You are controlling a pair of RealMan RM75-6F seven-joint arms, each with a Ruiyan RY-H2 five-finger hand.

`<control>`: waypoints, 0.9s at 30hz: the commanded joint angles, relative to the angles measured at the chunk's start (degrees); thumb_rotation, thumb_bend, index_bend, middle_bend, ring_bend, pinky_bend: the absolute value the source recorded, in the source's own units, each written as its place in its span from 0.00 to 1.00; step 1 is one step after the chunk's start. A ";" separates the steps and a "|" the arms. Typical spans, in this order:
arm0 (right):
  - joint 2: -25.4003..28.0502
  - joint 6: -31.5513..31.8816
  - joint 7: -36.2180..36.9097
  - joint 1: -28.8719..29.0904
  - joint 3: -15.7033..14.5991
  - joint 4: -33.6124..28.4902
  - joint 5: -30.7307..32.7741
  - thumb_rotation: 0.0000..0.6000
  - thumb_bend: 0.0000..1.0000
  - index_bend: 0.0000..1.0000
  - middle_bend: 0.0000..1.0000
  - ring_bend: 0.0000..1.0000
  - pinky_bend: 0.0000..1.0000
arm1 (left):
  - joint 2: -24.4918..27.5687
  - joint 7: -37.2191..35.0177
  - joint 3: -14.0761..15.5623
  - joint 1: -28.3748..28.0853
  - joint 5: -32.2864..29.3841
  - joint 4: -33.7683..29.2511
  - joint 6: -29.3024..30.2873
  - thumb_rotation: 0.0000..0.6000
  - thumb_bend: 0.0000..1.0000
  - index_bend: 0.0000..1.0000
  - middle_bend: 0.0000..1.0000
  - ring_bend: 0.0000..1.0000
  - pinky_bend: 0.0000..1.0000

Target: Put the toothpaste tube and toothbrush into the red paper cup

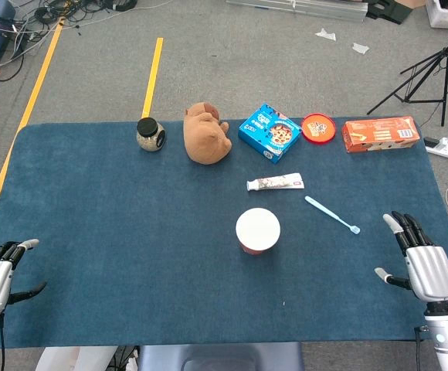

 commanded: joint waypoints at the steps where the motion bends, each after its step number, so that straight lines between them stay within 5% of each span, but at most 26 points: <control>1: -0.04 -0.21 -0.06 0.08 -0.03 0.02 0.06 1.00 0.00 0.06 0.09 0.07 0.38 | -0.24 -0.20 -0.16 0.11 0.29 0.07 0.38 1.00 0.00 0.27 0.33 0.25 0.28; 18: 0.70 -0.31 1.98 2.25 1.84 0.13 -0.95 1.00 0.00 0.07 0.10 0.07 0.38 | -0.04 -1.77 -0.08 0.40 -0.33 0.46 -0.11 1.00 0.00 0.27 0.34 0.25 0.30; 27: 7.02 -9.70 -2.15 9.41 6.03 -5.28 2.26 1.00 0.00 0.11 0.10 0.05 0.38 | 0.45 -2.68 -0.29 0.80 -0.93 0.65 0.13 1.00 0.00 0.28 0.34 0.25 0.30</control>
